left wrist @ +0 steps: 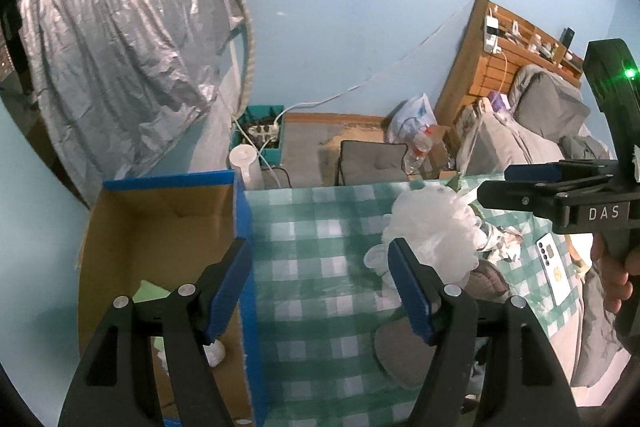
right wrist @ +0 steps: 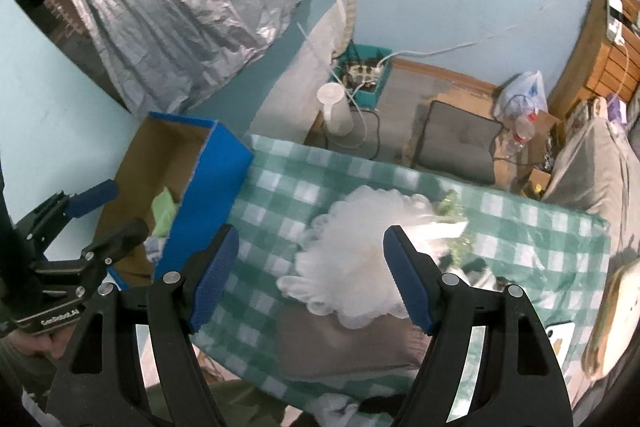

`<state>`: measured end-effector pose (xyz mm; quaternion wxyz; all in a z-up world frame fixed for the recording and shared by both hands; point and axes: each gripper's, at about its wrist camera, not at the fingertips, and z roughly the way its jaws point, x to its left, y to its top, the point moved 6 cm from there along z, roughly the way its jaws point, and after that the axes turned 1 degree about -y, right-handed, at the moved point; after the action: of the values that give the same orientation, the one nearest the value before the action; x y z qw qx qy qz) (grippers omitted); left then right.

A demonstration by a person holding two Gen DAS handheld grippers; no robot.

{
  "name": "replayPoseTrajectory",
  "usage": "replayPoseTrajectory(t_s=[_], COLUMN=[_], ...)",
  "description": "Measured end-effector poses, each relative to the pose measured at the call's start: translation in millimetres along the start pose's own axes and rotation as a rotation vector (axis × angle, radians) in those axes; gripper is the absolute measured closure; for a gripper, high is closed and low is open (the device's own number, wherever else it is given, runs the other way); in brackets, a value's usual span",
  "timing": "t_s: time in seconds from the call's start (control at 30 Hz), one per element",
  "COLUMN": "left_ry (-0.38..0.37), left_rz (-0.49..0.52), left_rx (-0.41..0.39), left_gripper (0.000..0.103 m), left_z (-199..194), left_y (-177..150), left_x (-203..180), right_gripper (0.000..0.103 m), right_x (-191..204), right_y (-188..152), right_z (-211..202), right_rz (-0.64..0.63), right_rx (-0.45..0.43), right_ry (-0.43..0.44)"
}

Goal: Organize soft objects
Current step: 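Move both tools back over the white mesh puffer and green tinsel scrubber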

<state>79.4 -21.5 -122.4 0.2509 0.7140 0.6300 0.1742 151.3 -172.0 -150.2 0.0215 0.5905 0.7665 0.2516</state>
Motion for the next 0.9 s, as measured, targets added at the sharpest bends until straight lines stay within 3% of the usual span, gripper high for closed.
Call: replayPoseTrajectory(t_s=[0.47, 0.9], left_ry=[-0.045, -0.069], left_rz=[0.087, 0.154], left_rx=[0.038, 0.107], left_gripper=[0.028, 0.028], left_z=[27, 72], left_y=[17, 31], left_x=[-38, -64], right_gripper=[0.027, 0.027], right_x=[-58, -114], right_y=[-2, 18], right_z=[-3, 27], right_rz=[0.059, 0.154], right_rx=[0.012, 0.083], right_ry=[-0.054, -0.077])
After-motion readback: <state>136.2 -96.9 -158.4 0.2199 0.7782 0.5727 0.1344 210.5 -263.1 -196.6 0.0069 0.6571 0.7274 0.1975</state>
